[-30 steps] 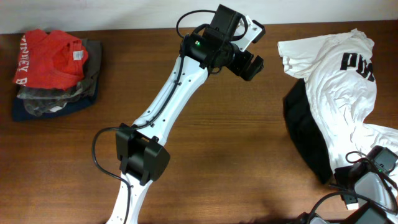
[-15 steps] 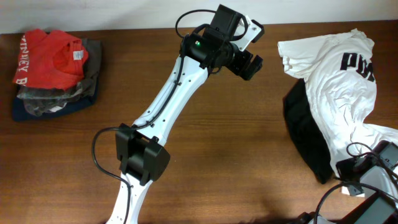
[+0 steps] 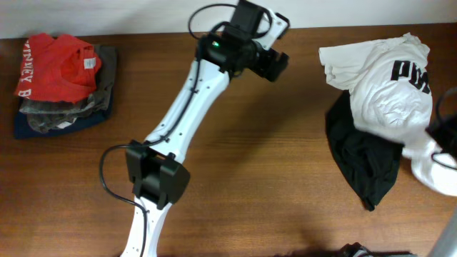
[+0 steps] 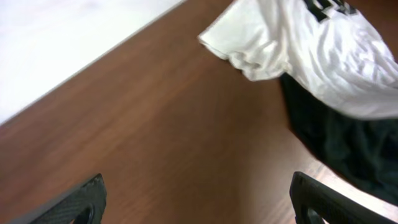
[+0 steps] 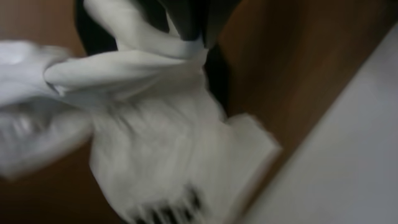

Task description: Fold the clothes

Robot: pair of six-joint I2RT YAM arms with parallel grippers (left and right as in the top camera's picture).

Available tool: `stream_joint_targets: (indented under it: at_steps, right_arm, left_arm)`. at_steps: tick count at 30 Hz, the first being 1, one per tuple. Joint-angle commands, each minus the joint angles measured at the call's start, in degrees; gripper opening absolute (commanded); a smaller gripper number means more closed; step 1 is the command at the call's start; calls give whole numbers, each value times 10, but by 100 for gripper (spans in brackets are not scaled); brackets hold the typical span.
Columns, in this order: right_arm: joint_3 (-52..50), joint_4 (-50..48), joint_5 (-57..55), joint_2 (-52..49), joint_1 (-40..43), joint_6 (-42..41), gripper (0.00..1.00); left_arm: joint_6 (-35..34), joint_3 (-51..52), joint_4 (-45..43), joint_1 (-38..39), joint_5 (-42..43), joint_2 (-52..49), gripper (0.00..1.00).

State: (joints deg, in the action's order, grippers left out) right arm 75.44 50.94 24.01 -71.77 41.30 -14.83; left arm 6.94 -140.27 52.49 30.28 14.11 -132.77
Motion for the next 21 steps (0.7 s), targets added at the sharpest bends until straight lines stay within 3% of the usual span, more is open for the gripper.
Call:
stream_joint_targets:
  at_steps: [1, 11, 21]
  right_arm:
    - [91, 14, 25, 9, -68, 26, 4]
    - [261, -35, 23, -7, -292, 18, 4]
    - [327, -149, 23, -58, -489, -22, 4]
  left_arm:
    - [9, -49, 12, -23, -7, -2, 94]
    - [9, -177, 120, -90, -7, -2, 94]
    - [9, -279, 229, -212, -5, -1, 94]
